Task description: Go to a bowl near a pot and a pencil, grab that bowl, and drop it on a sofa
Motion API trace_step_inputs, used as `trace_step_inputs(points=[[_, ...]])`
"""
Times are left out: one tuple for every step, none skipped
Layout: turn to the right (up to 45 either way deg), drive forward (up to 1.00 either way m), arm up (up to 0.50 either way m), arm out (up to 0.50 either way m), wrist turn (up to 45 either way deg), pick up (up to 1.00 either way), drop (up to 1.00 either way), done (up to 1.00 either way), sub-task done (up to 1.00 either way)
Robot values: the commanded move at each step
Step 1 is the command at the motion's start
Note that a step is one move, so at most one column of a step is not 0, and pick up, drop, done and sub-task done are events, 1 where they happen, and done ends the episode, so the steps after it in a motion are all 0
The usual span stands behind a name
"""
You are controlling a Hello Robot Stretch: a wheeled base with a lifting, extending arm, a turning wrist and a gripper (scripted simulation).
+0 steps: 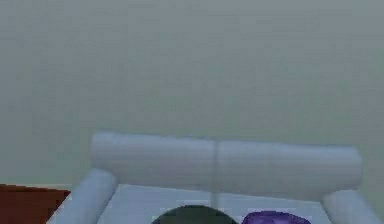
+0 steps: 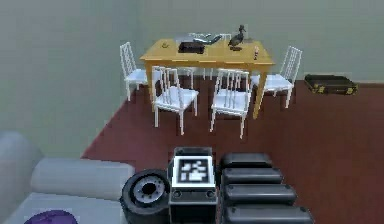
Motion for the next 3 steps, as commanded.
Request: trace_step_inputs(points=[[-33.0,0.0,0.0,0.0,0.0,0.0,0.0,0.0,0.0],[45.0,0.0,0.0,0.0,0.0,0.0,0.0,0.0,0.0],[45.0,0.0,0.0,0.0,0.0,0.0,0.0,0.0,0.0]])
